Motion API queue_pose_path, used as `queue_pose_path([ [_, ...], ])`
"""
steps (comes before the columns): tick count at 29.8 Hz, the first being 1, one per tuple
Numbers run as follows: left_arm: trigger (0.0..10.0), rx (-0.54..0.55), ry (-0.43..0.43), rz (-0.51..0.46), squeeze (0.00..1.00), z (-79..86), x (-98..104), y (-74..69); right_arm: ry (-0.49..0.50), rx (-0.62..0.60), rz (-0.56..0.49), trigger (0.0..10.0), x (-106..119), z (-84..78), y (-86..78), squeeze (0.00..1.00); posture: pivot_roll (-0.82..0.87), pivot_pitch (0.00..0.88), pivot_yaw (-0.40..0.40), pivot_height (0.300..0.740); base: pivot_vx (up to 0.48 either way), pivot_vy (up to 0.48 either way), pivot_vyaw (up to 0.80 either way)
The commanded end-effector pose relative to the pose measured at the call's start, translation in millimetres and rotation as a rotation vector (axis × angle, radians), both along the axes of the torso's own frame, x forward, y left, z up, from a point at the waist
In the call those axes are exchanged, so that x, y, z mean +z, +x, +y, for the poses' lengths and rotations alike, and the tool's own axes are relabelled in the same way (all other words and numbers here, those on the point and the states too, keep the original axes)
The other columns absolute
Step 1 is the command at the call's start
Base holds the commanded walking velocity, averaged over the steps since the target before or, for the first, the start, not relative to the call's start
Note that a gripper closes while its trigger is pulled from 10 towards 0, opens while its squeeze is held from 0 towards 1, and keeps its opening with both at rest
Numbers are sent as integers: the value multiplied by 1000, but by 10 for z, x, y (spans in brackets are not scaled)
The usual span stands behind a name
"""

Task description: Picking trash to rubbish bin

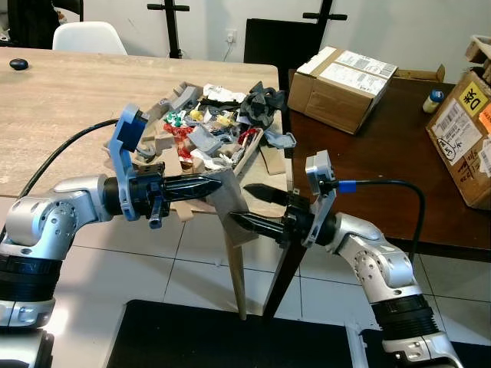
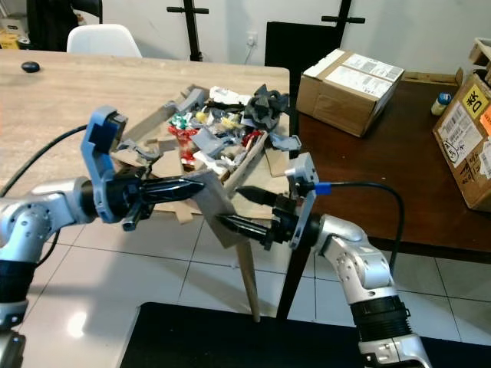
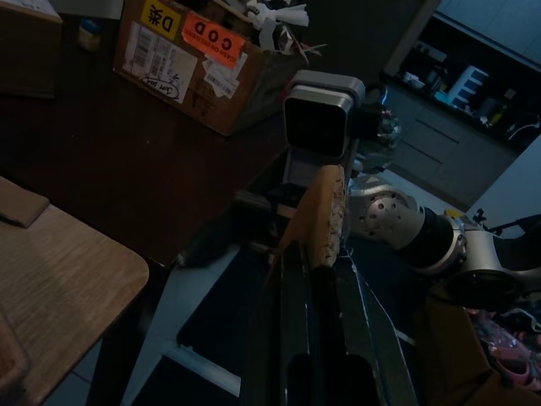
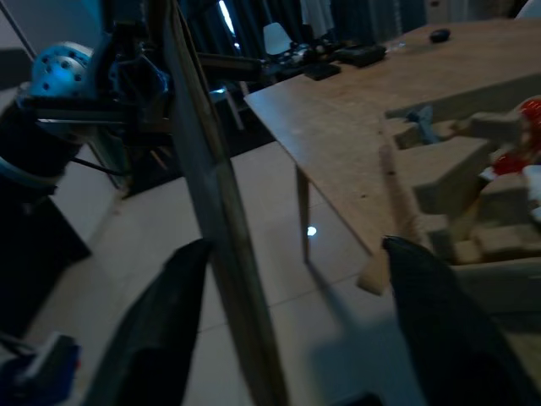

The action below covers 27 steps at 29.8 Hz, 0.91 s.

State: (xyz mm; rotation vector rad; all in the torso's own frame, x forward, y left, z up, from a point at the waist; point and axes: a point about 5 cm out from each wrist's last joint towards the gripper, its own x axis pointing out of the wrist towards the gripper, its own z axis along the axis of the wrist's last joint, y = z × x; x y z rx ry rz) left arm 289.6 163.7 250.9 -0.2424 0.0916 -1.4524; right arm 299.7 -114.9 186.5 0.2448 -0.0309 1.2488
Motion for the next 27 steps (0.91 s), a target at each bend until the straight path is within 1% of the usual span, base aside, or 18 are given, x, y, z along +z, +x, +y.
queue_pose_path([
  [1, 0, -54, 14, 2, 0, -95, -10, -59, 19, 24, 46, 0, -15, 8, -29, 0, 92, 113, -7, 740, 0, 0, 0],
  [3, 0, -46, 9, -2, 0, -101, 0, -53, 30, 44, 67, 0, -15, 9, -52, 0, 89, 113, -7, 740, 0, 0, 0],
  [9, 0, -31, 11, -6, 0, -113, 4, -44, 46, 59, 86, 0, -18, 6, -76, 0, 87, 111, -6, 740, 0, 0, 0],
  [19, 0, 28, 49, -2, 0, -83, -39, -11, 68, 61, 114, 0, 7, 4, -78, 0, 85, 93, -9, 740, 0, 0, 0],
  [20, 1804, 46, 62, 0, 0, -79, -57, 4, 72, 59, 115, 0, 9, 4, -75, 0, 85, 94, -8, 740, 0, 0, 0],
  [22, 1804, 58, 70, 1, 0, -76, -69, 15, 74, 58, 117, 0, 10, 4, -73, 0, 85, 94, -8, 740, 0, 0, 0],
  [23, 9333, 64, 80, 4, 741, -75, -88, 20, 78, 56, 118, 0, 11, 8, -71, 0, 83, 93, -5, 740, 0, 0, 0],
  [24, 9333, 61, 79, 6, 741, -75, -92, 16, 81, 55, 119, 0, 12, 11, -72, 0, 83, 91, -3, 740, 0, 0, 0],
  [25, 10000, 61, 79, 5, 820, -78, -96, 16, 85, 52, 119, 0, 14, 14, -74, 0, 83, 90, -2, 740, 0, 0, 0],
  [27, 10000, 66, 82, 2, 812, -81, -99, 22, 89, 49, 120, 0, 15, 15, -75, 0, 83, 90, -2, 740, 0, 0, 0],
])
